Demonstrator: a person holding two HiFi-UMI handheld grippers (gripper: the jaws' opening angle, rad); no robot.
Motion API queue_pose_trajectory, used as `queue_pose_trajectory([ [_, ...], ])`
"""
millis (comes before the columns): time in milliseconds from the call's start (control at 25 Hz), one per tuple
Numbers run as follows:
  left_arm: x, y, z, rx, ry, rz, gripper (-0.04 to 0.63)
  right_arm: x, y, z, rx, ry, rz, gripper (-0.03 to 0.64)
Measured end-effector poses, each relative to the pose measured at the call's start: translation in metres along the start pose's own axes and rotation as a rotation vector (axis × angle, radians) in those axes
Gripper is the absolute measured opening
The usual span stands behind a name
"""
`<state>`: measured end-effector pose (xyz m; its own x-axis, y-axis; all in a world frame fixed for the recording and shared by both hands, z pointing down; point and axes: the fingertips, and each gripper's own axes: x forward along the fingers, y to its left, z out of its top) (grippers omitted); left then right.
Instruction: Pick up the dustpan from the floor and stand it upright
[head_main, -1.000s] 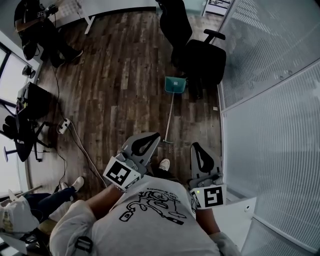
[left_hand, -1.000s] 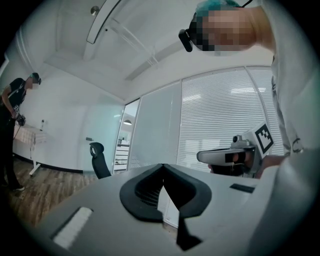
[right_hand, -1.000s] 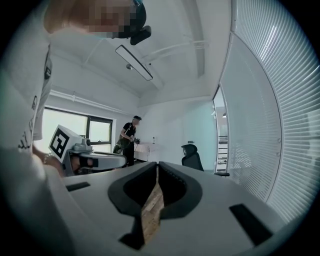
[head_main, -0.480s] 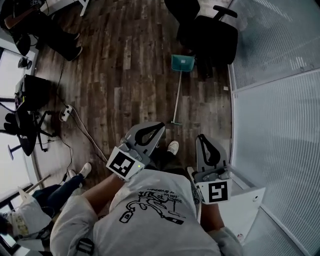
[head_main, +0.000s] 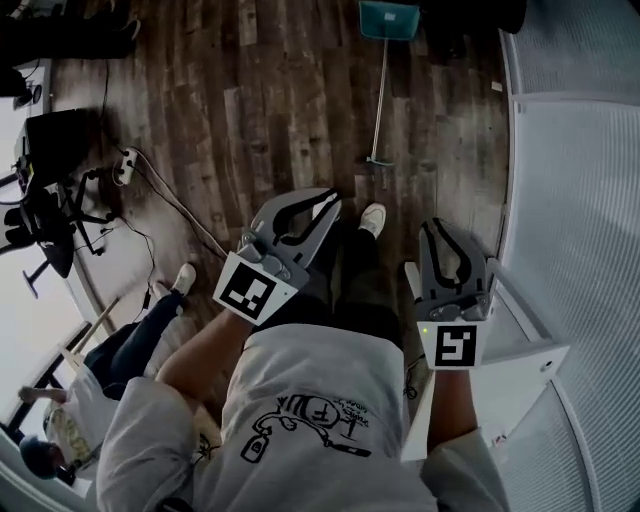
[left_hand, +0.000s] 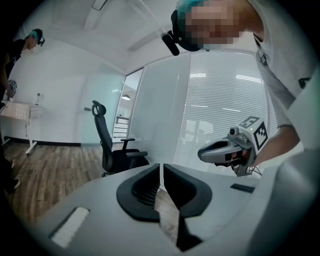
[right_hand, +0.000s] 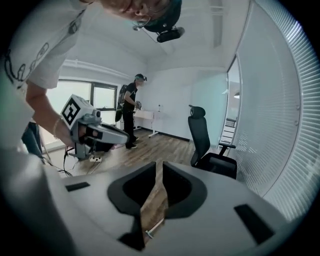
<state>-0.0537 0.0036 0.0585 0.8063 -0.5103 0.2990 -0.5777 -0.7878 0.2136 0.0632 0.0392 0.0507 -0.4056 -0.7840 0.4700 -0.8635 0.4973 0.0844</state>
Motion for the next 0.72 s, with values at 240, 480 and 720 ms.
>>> queue_pose_trajectory([
  [240,0.052,0.005,-0.119,0.018,0.109,-0.099,0.087,0.049,0.001,-0.110,0.016,0.075,0.044,0.068],
  [480,0.083,0.017,-0.217,0.050,0.179,-0.160,0.087,0.101,0.011,-0.213,-0.013,0.151,0.084,0.084],
  [720,0.114,0.032,-0.312,0.045,0.240,-0.157,0.087,0.143,0.022,-0.315,0.014,0.204,0.108,0.091],
])
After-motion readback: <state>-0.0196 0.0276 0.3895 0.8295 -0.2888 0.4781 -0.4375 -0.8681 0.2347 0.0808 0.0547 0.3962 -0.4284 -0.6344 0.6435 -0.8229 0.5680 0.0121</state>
